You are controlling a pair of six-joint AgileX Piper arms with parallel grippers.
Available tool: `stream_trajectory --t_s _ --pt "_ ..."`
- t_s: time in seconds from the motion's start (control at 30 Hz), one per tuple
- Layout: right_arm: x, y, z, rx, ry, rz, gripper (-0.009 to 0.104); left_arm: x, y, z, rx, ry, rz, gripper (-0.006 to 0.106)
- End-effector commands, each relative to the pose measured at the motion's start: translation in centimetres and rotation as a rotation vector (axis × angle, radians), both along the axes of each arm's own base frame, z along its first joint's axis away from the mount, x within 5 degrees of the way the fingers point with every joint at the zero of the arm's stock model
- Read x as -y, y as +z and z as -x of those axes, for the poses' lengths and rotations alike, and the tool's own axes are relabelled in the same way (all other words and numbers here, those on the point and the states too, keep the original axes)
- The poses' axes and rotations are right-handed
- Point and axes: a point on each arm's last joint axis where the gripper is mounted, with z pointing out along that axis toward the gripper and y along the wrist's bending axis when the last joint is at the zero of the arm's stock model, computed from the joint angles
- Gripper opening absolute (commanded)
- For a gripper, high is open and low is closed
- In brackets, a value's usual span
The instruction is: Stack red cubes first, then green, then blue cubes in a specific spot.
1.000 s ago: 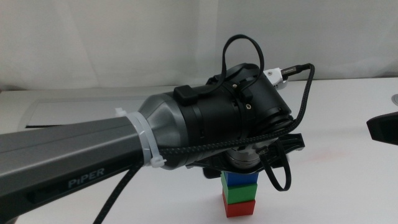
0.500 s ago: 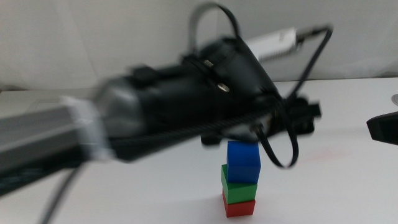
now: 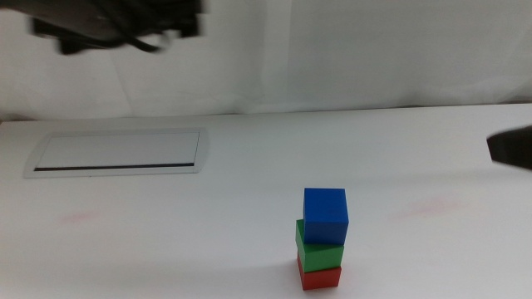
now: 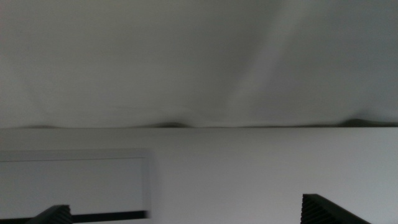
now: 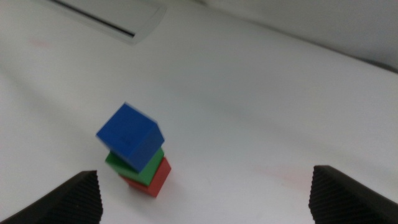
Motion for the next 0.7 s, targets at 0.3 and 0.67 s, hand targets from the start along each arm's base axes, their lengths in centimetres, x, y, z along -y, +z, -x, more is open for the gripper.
stream_trajectory --t_s 0.3,0.67 --pt "0.7 -0.4 -5.4 0.123 -0.298 -0.053 0.051 -11.2 0.0 -2.0 -0.035 0.151 -0.062 0.063" --pt "6.0 -1.5 -10.1 0.215 -0.633 0.024 -0.002 -15.0 -2.6 0.2 0.007 0.259 -0.101 -0.002"
